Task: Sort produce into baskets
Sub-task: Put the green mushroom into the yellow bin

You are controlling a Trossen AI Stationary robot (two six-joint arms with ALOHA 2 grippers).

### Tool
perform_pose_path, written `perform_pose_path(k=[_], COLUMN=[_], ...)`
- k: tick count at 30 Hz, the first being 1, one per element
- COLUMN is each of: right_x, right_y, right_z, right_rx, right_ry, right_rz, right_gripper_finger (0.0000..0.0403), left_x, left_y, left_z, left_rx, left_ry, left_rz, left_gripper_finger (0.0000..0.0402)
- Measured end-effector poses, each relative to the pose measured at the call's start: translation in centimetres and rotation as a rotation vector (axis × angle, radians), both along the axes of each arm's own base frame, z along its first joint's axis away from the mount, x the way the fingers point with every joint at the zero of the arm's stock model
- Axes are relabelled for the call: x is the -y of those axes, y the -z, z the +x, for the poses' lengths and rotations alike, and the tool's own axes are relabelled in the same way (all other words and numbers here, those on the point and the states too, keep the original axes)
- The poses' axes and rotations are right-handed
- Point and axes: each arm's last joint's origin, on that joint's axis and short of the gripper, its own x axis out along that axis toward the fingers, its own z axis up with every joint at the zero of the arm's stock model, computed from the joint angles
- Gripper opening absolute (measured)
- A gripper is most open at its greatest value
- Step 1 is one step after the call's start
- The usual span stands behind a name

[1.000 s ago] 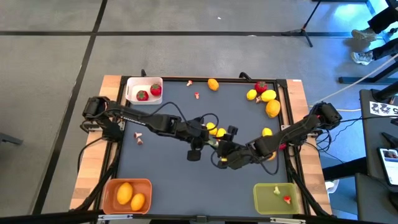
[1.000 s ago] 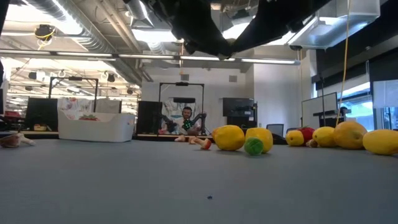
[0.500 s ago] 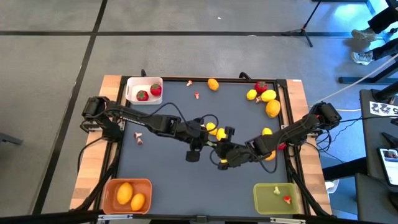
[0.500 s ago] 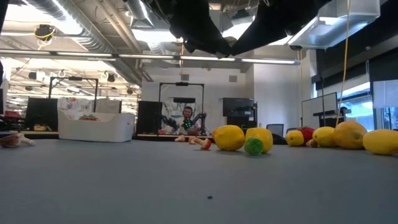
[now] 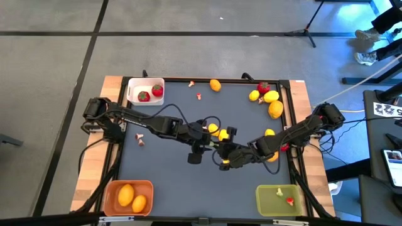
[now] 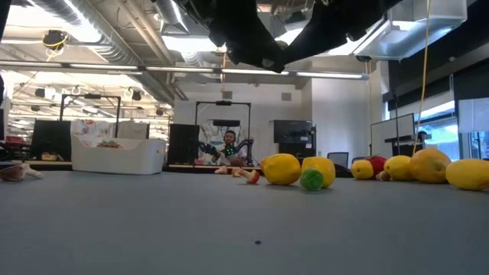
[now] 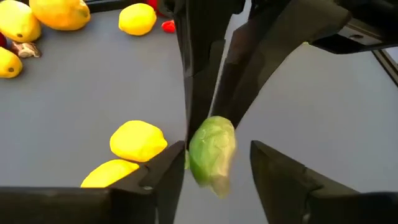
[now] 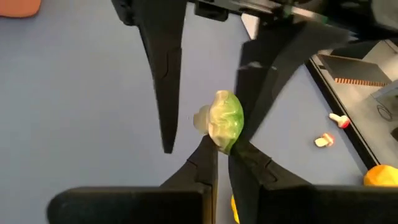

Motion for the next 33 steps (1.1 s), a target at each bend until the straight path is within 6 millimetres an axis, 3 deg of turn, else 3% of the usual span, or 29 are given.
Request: perform_pose_path(k=[11, 23, 33], right_x=[-0.1, -2.7, -4.8], right_y=[-0.5, -2.1, -1.6], right_z=[-1.6, -6.0, -9.0], right_rx=[-0.077, -0.119, -0.284], right_ry=[-0.028, -0.03, -0.007], right_rz=[0.097, 0.22, 0.475], right_gripper_finger=[0.003, 0.003, 0.003], left_x=[-0.1, -0.1, -0.1], left_y=[0.2, 0.2, 0.2], left_z=[-0.1, -0.2, -0.2], left_rx=[-0.023, -0.027, -0.027], left_ry=[-0.012, -0.017, -0.022], left_rz=[-0.003, -0.01, -0.015], left_gripper_finger=[0.0205, 0.0205, 0.0205])
